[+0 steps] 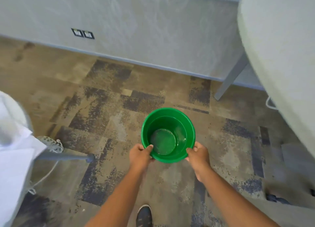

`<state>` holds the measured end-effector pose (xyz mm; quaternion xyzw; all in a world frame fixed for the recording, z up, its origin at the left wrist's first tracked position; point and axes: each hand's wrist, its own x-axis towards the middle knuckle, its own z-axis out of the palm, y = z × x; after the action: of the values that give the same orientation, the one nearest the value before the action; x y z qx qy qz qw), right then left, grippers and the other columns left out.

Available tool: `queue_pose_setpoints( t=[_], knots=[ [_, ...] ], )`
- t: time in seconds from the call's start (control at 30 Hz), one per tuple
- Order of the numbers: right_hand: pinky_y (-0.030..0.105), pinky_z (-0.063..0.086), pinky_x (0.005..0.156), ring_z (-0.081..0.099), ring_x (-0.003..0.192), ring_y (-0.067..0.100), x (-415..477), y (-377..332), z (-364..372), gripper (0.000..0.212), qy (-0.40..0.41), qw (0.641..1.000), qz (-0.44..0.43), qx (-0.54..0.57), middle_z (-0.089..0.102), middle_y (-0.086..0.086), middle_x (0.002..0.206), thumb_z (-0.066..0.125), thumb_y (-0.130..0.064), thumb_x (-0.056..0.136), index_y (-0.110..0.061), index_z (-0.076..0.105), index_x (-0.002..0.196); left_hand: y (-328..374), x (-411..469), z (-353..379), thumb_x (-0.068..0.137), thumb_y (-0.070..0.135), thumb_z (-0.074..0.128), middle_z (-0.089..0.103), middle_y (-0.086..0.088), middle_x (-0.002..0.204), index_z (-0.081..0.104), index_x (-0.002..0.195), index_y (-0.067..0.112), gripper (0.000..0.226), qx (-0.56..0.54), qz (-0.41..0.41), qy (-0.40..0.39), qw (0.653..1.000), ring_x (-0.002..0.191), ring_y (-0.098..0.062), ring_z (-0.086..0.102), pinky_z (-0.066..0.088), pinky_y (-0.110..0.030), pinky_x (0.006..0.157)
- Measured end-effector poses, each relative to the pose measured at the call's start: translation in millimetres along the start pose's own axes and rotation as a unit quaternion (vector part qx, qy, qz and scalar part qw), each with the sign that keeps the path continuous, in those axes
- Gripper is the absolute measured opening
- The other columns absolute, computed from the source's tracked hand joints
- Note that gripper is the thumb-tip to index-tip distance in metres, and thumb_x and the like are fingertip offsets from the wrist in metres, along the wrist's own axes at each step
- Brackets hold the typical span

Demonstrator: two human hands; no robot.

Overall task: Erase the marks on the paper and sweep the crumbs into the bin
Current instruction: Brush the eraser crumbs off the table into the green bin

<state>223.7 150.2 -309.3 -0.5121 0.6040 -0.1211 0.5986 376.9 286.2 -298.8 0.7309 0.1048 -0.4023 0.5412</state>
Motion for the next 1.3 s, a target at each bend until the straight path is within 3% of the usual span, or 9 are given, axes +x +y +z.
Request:
queue_pose_setpoints(
  t=[0.1,0.27,0.5,0.57,0.63,0.77,0.93,1.03,1.3],
  knots=[
    [0.052,0.063,0.088,0.077,0.093,0.022,-36.0,-40.2,-10.3,0.032,0.006,0.999,-0.035,-0.010,0.079,0.001,0.103,0.052,0.002,0.100,-0.023,0.071,0.105,39.8,-36.6,-11.3,0.097,0.004,0.068,0.064,-0.023,0.090,0.048,0.081,0.009,0.027,-0.018,0.022,-0.024,0.999,0.087,-0.035,0.072,0.066,-0.059,0.077],
    [0.059,0.059,0.092,0.075,0.097,0.027,-87.4,-93.1,-34.9,0.030,0.006,0.993,-0.100,-0.053,0.078,-0.001,0.100,0.051,-0.006,0.101,-0.029,0.069,0.101,85.2,-89.7,-19.6,0.102,0.009,0.063,0.076,-0.011,0.113,0.073,0.110,0.010,0.013,-0.049,0.056,-0.075,0.994,0.106,-0.029,0.073,0.065,-0.057,0.086],
    [0.025,0.046,0.103,0.056,0.124,0.009,-177.8,-143.5,-88.6,0.046,-0.012,0.936,-0.272,-0.225,0.056,-0.015,0.136,0.054,-0.015,0.103,-0.024,0.044,0.147,91.5,-166.9,-28.5,0.102,0.008,0.064,0.075,-0.016,0.121,0.072,0.116,0.007,0.017,-0.092,0.055,-0.096,0.990,0.115,-0.035,0.070,0.060,-0.067,0.091],
    [0.023,0.022,0.119,0.035,0.147,0.006,-203.5,-148.3,-104.8,0.063,-0.019,0.907,-0.312,-0.283,0.036,-0.013,0.160,0.052,-0.021,0.105,-0.022,0.027,0.162,85.5,-188.9,-26.2,0.101,0.006,0.063,0.076,-0.018,0.119,0.071,0.116,0.005,0.017,-0.090,0.056,-0.086,0.991,0.112,-0.037,0.071,0.059,-0.069,0.091],
    [0.018,0.006,0.119,0.015,0.155,0.002,-226.5,-152.0,-125.1,0.070,-0.034,0.890,-0.345,-0.297,0.015,-0.013,0.171,0.050,-0.025,0.106,-0.025,0.014,0.166,75.0,-211.9,-22.2,0.101,0.006,0.063,0.076,-0.018,0.120,0.071,0.117,0.003,0.018,-0.089,0.053,-0.077,0.992,0.113,-0.038,0.071,0.060,-0.069,0.089],
    [0.002,0.005,0.114,0.013,0.153,-0.005,-275.3,-163.0,-177.6,0.069,-0.057,0.873,-0.403,-0.269,0.018,-0.011,0.172,0.051,-0.022,0.106,-0.024,0.016,0.165,46.7,-258.1,-11.8,0.100,0.005,0.064,0.074,-0.025,0.118,0.068,0.113,-0.002,0.016,-0.085,0.043,-0.065,0.993,0.113,-0.043,0.070,0.058,-0.072,0.089],
    [0.013,0.011,0.123,0.016,0.155,-0.004,-318.6,-161.5,-251.1,0.066,-0.043,0.848,-0.452,-0.274,0.020,-0.010,0.171,0.050,-0.022,0.106,-0.021,0.020,0.165,10.9,-308.8,7.5,0.100,0.000,0.060,0.070,-0.027,0.106,0.064,0.106,-0.002,0.007,-0.088,0.036,-0.081,0.992,0.097,-0.038,0.069,0.058,-0.068,0.090],
    [0.018,0.012,0.126,0.012,0.155,-0.006,-329.7,-149.2,-294.8,0.065,-0.031,0.839,-0.456,-0.296,0.017,-0.014,0.171,0.047,-0.024,0.107,-0.023,0.017,0.165,-5.9,-333.1,20.1,0.100,-0.002,0.058,0.070,-0.024,0.096,0.064,0.105,-0.002,0.008,-0.079,0.035,-0.105,0.991,0.087,-0.035,0.066,0.063,-0.057,0.072],
    [0.035,0.018,0.130,0.013,0.156,-0.003,-303.4,-96.1,-394.7,0.064,0.043,0.868,-0.387,-0.308,0.016,-0.014,0.171,0.045,-0.027,0.109,-0.025,0.016,0.165,-26.7,-370.2,52.0,0.096,-0.006,0.061,0.059,-0.018,0.073,0.061,0.103,-0.007,0.008,-0.041,0.016,-0.140,0.989,0.079,-0.040,0.059,0.062,-0.066,0.070]
  ],
)
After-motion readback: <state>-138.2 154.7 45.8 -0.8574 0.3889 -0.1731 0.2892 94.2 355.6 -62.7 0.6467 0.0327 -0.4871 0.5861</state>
